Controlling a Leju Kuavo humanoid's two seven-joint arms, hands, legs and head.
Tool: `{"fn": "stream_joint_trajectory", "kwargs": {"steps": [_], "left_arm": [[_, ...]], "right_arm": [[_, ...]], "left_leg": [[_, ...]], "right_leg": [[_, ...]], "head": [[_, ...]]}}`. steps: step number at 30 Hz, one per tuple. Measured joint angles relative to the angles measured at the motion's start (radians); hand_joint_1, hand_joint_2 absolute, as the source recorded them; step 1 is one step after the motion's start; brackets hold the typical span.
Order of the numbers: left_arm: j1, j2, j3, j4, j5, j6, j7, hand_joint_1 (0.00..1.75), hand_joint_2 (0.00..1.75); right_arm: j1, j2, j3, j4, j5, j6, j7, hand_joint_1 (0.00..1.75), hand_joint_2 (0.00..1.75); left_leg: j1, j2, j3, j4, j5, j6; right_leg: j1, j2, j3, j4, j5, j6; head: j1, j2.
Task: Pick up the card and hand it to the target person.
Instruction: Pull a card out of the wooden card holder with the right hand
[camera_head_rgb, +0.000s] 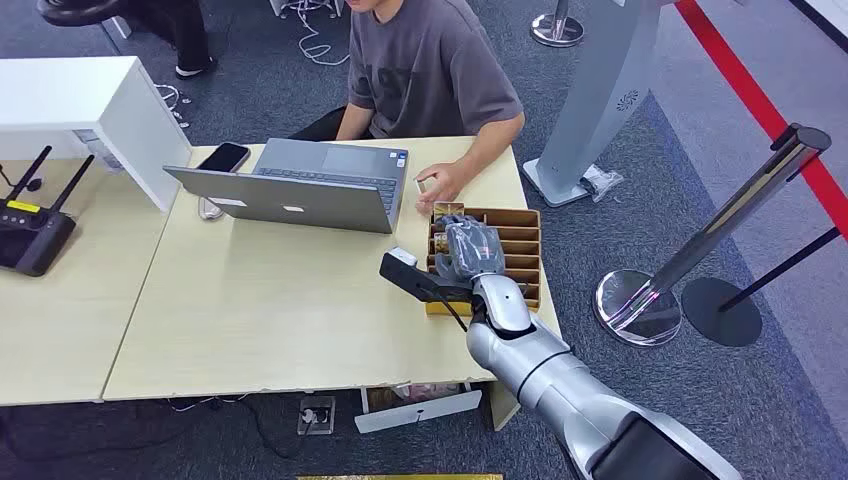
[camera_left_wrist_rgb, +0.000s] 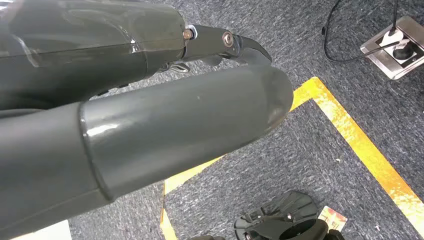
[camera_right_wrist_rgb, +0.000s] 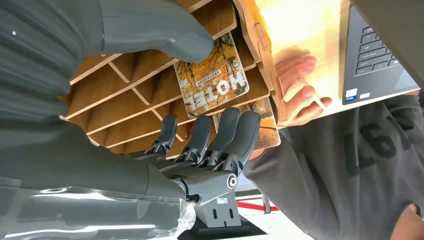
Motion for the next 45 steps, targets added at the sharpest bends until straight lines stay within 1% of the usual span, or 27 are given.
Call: {"fn": "stream_joint_trajectory", "kwargs": {"steps": [9, 16, 19, 24, 26, 28, 42, 45], "left_arm": [[0.000, 0.000, 0.000, 0.000, 0.000, 0.000, 0.000, 0.00, 0.00], [0.000, 0.000, 0.000, 0.000, -0.001, 0.000, 0.001, 0.00, 0.00], [0.000, 0.000, 0.000, 0.000, 0.000, 0.000, 0.002, 0.00, 0.00], [0.000, 0.000, 0.000, 0.000, 0.000, 0.001, 0.002, 0.00, 0.00], [0.000, 0.000, 0.000, 0.000, 0.000, 0.002, 0.002, 0.00, 0.00], [0.001, 0.000, 0.000, 0.000, 0.000, 0.002, 0.002, 0.00, 0.00], [0.001, 0.000, 0.000, 0.000, 0.000, 0.010, 0.003, 0.00, 0.00], [0.001, 0.000, 0.000, 0.000, 0.000, 0.010, 0.003, 0.00, 0.00]], "right_arm": [[-0.003, 0.003, 0.011, 0.019, 0.012, 0.014, 0.003, 0.82, 1.75], [-0.004, 0.005, 0.021, 0.035, 0.031, 0.017, 0.025, 0.85, 1.75], [-0.005, 0.004, 0.021, 0.042, 0.028, 0.014, 0.035, 0.92, 1.75], [-0.007, 0.004, 0.021, 0.044, 0.031, 0.011, 0.040, 1.23, 1.75], [-0.007, 0.004, 0.021, 0.044, 0.031, 0.007, 0.040, 1.29, 1.75], [-0.007, 0.004, 0.021, 0.044, 0.030, 0.001, 0.039, 1.31, 1.75], [-0.007, 0.004, 0.019, 0.044, 0.007, -0.019, 0.020, 1.29, 1.75], [-0.007, 0.004, 0.020, 0.044, 0.006, -0.022, 0.019, 1.26, 1.75]], "left_leg": [[0.000, 0.000, 0.000, 0.000, 0.000, 0.000], [0.000, 0.000, 0.000, 0.000, 0.000, 0.000], [0.000, 0.000, 0.000, 0.000, 0.000, 0.000], [0.000, 0.000, 0.000, 0.000, 0.000, 0.000], [0.000, 0.000, 0.000, 0.000, 0.000, 0.000], [0.000, 0.000, 0.000, 0.000, 0.000, 0.000], [0.000, 0.000, 0.000, 0.000, 0.000, 0.000], [0.000, 0.000, 0.000, 0.000, 0.000, 0.000]], "right_leg": [[0.000, 0.000, 0.000, 0.000, 0.000, 0.000], [0.000, 0.000, 0.000, 0.000, 0.000, 0.000], [0.000, 0.000, 0.000, 0.000, 0.000, 0.000], [0.000, 0.000, 0.000, 0.000, 0.000, 0.000], [0.000, 0.000, 0.000, 0.000, 0.000, 0.000], [0.000, 0.000, 0.000, 0.000, 0.000, 0.000], [0.000, 0.000, 0.000, 0.000, 0.000, 0.000], [0.000, 0.000, 0.000, 0.000, 0.000, 0.000]], "head": [[0.000, 0.000], [0.000, 0.000], [0.000, 0.000], [0.000, 0.000], [0.000, 0.000], [0.000, 0.000], [0.000, 0.000], [0.000, 0.000]]}}
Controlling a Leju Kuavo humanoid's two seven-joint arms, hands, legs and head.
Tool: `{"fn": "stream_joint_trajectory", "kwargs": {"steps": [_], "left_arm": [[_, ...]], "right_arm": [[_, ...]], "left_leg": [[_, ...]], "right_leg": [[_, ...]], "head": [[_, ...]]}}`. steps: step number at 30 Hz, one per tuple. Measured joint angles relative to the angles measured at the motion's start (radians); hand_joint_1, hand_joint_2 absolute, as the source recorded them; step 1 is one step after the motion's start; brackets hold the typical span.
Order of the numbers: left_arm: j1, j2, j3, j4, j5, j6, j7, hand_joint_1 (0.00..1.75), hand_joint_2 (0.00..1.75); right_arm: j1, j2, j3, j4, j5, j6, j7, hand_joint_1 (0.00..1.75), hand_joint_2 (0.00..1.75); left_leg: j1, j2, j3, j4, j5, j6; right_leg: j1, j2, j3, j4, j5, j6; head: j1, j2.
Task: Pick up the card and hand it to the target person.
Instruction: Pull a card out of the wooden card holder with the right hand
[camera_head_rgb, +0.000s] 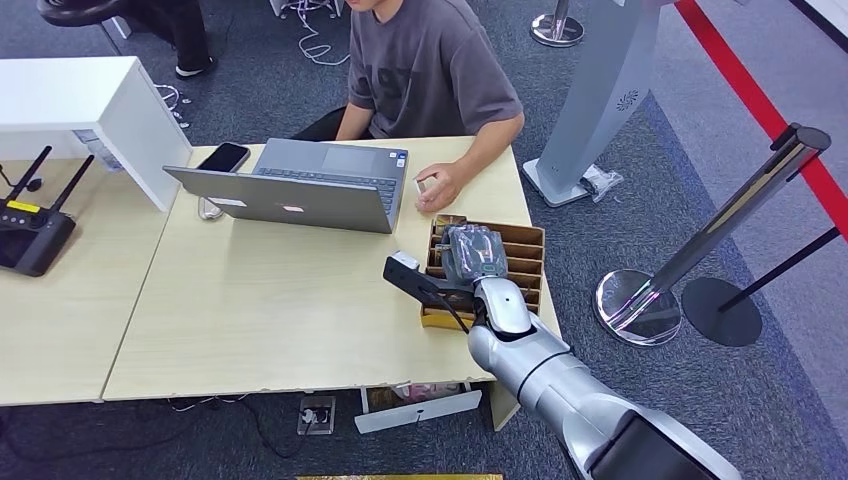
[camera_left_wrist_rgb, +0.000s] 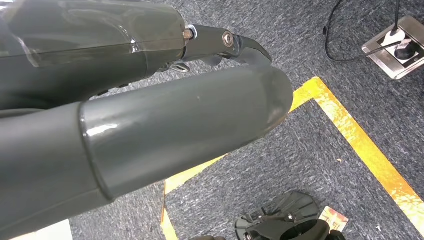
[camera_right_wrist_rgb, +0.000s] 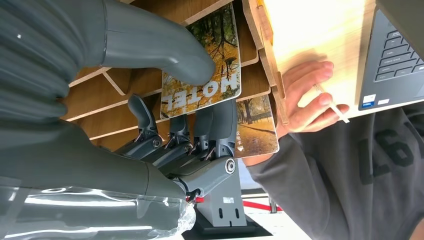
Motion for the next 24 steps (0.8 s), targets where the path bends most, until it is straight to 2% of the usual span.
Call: {"fn": "stream_joint_trajectory", "kwargs": {"steps": [7, 24], "left_arm": [[0.000, 0.000, 0.000, 0.000, 0.000, -0.004, 0.000, 0.00, 0.00], [0.000, 0.000, 0.000, 0.000, 0.000, 0.000, -0.003, 0.00, 0.00]], "right_arm": [[0.000, -0.001, 0.000, 0.000, -0.014, -0.007, -0.013, 1.22, 1.75], [0.002, -0.009, -0.001, -0.029, -0.013, -0.009, -0.010, 1.36, 1.75]], "left_leg": [[0.000, 0.000, 0.000, 0.000, 0.000, 0.000], [0.000, 0.000, 0.000, 0.000, 0.000, 0.000]], "right_leg": [[0.000, 0.000, 0.000, 0.000, 0.000, 0.000], [0.000, 0.000, 0.000, 0.000, 0.000, 0.000]], "head": [[0.000, 0.000], [0.000, 0.000]]}}
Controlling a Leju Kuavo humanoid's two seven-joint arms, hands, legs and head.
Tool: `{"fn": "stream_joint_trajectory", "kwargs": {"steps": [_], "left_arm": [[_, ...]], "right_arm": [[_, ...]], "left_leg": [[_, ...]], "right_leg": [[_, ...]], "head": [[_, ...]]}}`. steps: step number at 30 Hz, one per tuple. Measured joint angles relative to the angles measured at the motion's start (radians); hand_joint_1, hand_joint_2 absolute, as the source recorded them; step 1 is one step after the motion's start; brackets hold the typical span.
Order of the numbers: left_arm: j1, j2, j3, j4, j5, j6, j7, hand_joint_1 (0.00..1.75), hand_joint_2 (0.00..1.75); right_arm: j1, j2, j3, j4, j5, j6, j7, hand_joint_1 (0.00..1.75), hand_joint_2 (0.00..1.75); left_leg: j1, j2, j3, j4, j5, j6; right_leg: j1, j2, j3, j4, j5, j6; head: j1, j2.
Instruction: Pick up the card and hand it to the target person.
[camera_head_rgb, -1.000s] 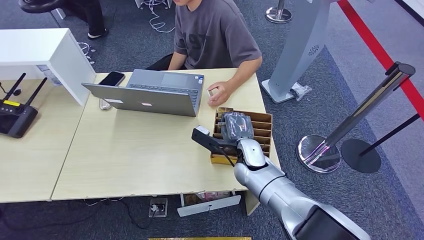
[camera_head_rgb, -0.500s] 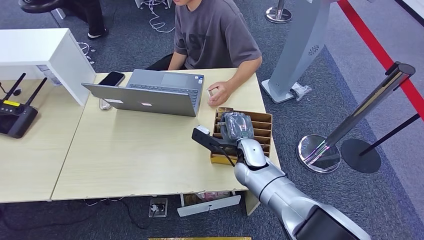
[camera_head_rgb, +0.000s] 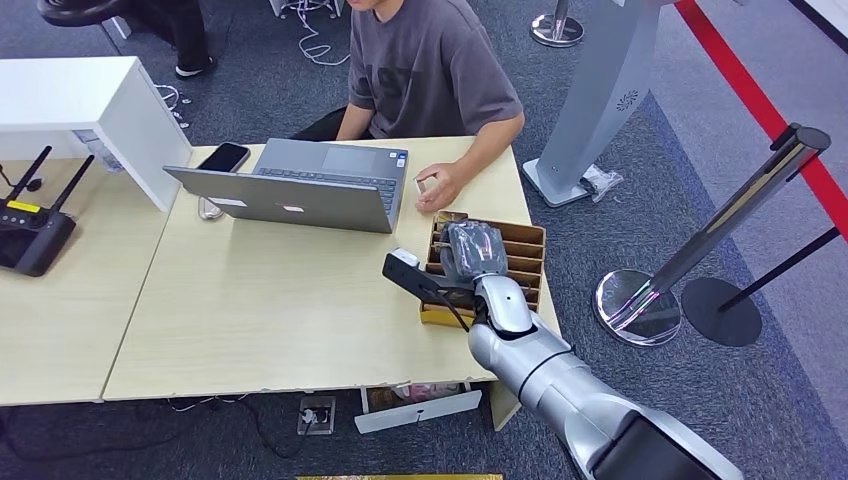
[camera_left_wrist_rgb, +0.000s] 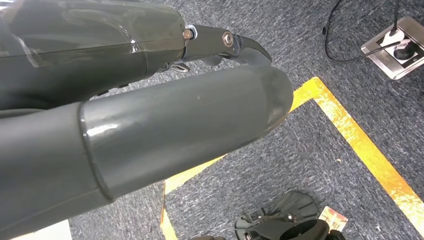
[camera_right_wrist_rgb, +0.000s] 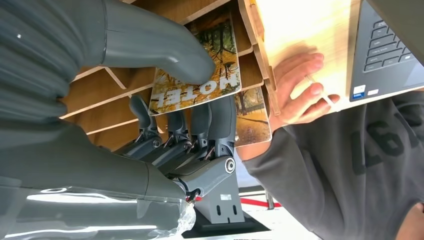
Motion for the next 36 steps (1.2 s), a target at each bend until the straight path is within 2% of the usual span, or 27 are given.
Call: {"fn": "stream_joint_trajectory", "kwargs": {"steps": [13, 26, 31, 36], "left_arm": [[0.001, 0.000, 0.000, 0.000, 0.007, -0.005, -0.001, 0.00, 0.00], [0.002, 0.000, 0.000, 0.000, 0.011, -0.005, 0.000, 0.00, 0.00], [0.002, 0.000, 0.000, 0.000, 0.011, -0.004, -0.001, 0.00, 0.00], [0.002, -0.001, 0.000, 0.000, 0.005, 0.000, 0.000, 0.00, 0.00]], "right_arm": [[0.002, -0.016, -0.001, -0.056, 0.021, -0.015, 0.021, 1.38, 1.75], [0.008, -0.066, -0.041, -0.210, 0.043, -0.053, 0.054, 1.42, 1.75], [0.007, -0.078, -0.066, -0.267, 0.045, -0.105, 0.052, 1.47, 1.75], [0.000, -0.088, -0.112, -0.305, 0.060, -0.231, -0.004, 1.47, 1.75]], "left_leg": [[0.000, 0.000, 0.000, 0.000, 0.000, 0.000], [0.000, 0.000, 0.000, 0.000, 0.000, 0.000], [0.000, 0.000, 0.000, 0.000, 0.000, 0.000], [0.000, 0.000, 0.000, 0.000, 0.000, 0.000]], "right_leg": [[0.000, 0.000, 0.000, 0.000, 0.000, 0.000], [0.000, 0.000, -0.001, 0.000, 0.000, 0.000], [0.000, 0.000, -0.001, 0.000, 0.000, 0.000], [0.000, 0.000, -0.001, 0.000, 0.000, 0.000]], "head": [[0.000, 0.000], [0.000, 0.000], [0.000, 0.000], [0.000, 0.000]]}}
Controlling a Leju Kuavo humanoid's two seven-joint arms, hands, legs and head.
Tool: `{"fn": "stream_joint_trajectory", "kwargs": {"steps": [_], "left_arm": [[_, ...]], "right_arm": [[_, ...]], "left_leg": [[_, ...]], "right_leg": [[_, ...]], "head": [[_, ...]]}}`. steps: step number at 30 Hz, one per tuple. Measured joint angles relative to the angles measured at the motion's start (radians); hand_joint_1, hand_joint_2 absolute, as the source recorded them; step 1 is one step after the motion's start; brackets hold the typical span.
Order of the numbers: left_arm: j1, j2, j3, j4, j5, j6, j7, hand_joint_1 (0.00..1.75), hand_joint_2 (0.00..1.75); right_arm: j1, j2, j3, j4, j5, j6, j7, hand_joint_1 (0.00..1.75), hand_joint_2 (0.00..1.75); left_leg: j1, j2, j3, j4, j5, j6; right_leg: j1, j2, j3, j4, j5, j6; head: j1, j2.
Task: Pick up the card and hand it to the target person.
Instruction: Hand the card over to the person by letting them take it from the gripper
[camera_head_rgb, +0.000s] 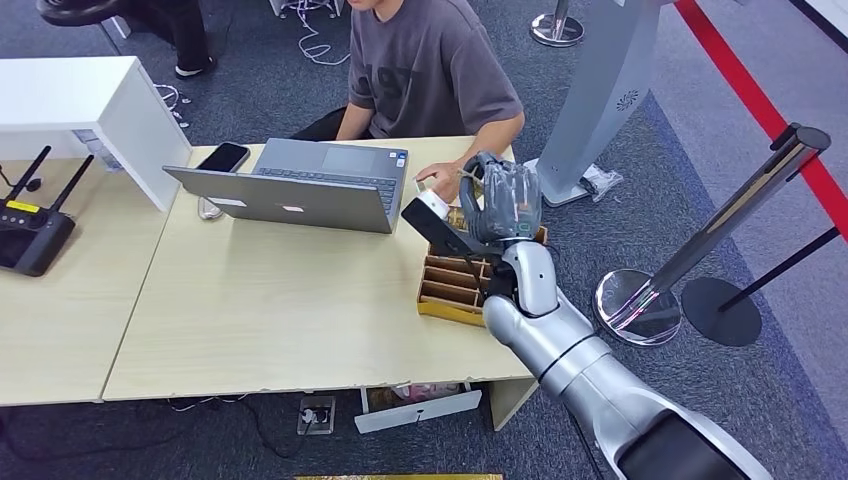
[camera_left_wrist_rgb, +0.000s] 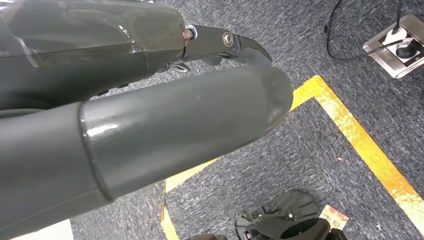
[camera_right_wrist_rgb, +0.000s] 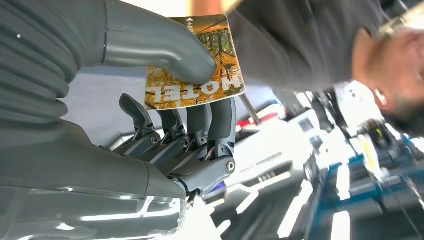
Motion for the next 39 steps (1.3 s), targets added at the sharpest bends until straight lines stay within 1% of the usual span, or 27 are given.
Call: {"fn": "stream_joint_trajectory", "kwargs": {"steps": [2, 6, 8, 10, 17, 22, 25, 39], "left_arm": [[0.000, 0.000, 0.000, 0.000, -0.007, -0.001, 0.001, 0.00, 0.00], [0.000, -0.004, 0.000, 0.000, -0.019, -0.003, 0.002, 0.00, 0.00], [-0.001, -0.005, 0.000, 0.000, -0.025, -0.004, 0.003, 0.00, 0.00], [-0.003, -0.006, -0.001, 0.000, -0.030, -0.005, 0.004, 0.00, 0.00], [-0.008, -0.007, -0.001, 0.000, -0.039, -0.008, 0.010, 0.00, 0.00], [-0.009, -0.007, -0.001, 0.000, -0.043, -0.007, 0.011, 0.00, 0.00], [-0.010, -0.007, -0.004, 0.000, -0.044, -0.007, 0.011, 0.00, 0.00], [-0.010, -0.008, -0.007, 0.000, -0.049, -0.003, 0.011, 0.00, 0.00]], "right_arm": [[-0.007, 0.000, -0.029, 0.004, 0.047, -0.015, -0.032, 1.44, 1.75], [-0.020, 0.003, -0.107, 0.042, 0.259, -0.016, -0.039, 1.46, 1.75], [-0.029, 0.009, -0.134, 0.078, 0.311, -0.016, -0.031, 1.46, 1.75], [-0.040, 0.016, -0.148, 0.127, 0.334, -0.016, -0.021, 1.45, 1.75], [-0.066, 0.030, -0.162, 0.258, 0.345, -0.016, -0.016, 1.45, 1.75], [-0.079, 0.036, -0.160, 0.323, 0.282, -0.016, -0.006, 1.40, 1.75], [-0.086, 0.040, -0.159, 0.360, 0.251, -0.016, -0.014, 1.38, 1.75], [-0.084, 0.050, -0.159, 0.399, 0.227, -0.016, -0.041, 1.37, 1.75]], "left_leg": [[0.000, 0.000, 0.000, 0.000, 0.000, 0.000], [0.000, 0.000, -0.001, 0.000, 0.000, 0.000], [0.000, 0.000, -0.001, 0.000, 0.000, 0.000], [0.000, 0.000, -0.001, 0.000, 0.000, 0.000], [0.000, 0.000, -0.001, 0.000, 0.000, 0.000], [0.000, 0.000, -0.002, 0.000, 0.000, 0.000], [0.000, 0.000, -0.002, 0.000, 0.000, 0.000], [0.000, 0.000, -0.002, 0.000, 0.000, 0.000]], "right_leg": [[0.000, 0.000, 0.000, 0.000, 0.000, 0.000], [0.000, 0.000, 0.000, 0.000, 0.000, 0.000], [0.000, 0.000, 0.000, 0.000, 0.000, 0.000], [0.000, 0.000, 0.000, 0.000, 0.000, 0.000], [0.000, 0.000, -0.001, 0.000, 0.000, 0.000], [0.000, 0.000, -0.001, 0.000, 0.000, 0.000], [0.000, 0.000, -0.001, 0.000, 0.000, 0.000], [0.000, 0.000, -0.001, 0.000, 0.000, 0.000]], "head": [[0.000, 0.000], [0.000, 0.000], [0.000, 0.000], [0.000, 0.000], [0.000, 0.000], [0.000, 0.000], [0.000, 0.000], [0.000, 0.000]]}}
